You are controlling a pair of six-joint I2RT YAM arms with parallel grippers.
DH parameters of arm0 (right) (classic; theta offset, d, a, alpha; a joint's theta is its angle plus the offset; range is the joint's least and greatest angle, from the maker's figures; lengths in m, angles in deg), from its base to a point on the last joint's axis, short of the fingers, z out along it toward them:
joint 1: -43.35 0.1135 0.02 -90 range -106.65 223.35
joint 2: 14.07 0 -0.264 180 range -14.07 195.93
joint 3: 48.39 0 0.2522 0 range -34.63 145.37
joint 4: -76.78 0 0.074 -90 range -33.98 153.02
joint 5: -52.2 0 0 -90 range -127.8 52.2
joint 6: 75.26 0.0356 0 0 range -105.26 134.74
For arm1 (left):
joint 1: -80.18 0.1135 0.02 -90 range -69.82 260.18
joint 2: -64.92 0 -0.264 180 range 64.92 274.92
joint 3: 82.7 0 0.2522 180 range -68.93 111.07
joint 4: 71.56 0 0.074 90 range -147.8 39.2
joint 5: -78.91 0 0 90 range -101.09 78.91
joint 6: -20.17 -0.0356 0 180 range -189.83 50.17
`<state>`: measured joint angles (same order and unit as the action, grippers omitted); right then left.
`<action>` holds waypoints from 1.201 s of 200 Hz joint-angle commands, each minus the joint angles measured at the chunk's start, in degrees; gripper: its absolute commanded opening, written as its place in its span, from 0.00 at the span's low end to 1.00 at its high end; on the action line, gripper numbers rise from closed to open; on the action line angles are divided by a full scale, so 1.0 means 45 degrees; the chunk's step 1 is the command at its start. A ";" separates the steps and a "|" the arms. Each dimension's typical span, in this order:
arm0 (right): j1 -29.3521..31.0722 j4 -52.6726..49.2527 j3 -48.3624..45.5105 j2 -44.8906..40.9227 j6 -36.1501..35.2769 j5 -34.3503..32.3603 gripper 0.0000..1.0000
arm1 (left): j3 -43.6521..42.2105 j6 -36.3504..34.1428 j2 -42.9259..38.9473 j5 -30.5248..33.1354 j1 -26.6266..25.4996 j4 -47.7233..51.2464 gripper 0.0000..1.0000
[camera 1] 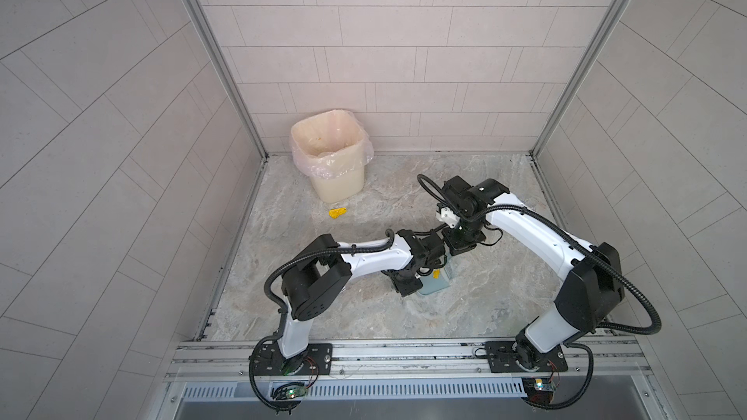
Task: Sweep away the paper scraps from the table
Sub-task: 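Sweep the yellow scrap into the dustpan with the right gripper's brush, then lift the dustpan with the yellow scrap toward the bin with the left gripper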
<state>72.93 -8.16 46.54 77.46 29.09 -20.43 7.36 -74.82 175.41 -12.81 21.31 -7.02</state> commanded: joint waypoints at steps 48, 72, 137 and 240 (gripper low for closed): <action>-0.0253 0.0048 -0.0703 -0.1166 0.0569 0.1204 0.00 | 0.0127 0.0026 0.0075 0.0030 0.0094 0.0104 0.00; -0.1134 -0.0210 -0.0869 -0.1427 0.0368 0.0657 0.00 | 0.0010 0.0111 -0.0050 0.0088 0.0094 -0.0045 0.00; -0.2349 -0.0043 -0.0981 -0.1823 0.0370 0.0073 0.00 | -0.0224 0.0283 -0.0529 0.0449 0.0108 -0.0305 0.00; -0.4481 0.0319 -0.2244 -0.3128 0.0044 0.1244 0.00 | 0.0462 0.1335 -0.4220 0.1458 0.2110 0.1429 0.00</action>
<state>53.06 -7.00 37.66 64.61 29.98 -16.91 5.59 -70.69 159.79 -8.59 28.20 -6.98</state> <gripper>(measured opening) 0.116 0.208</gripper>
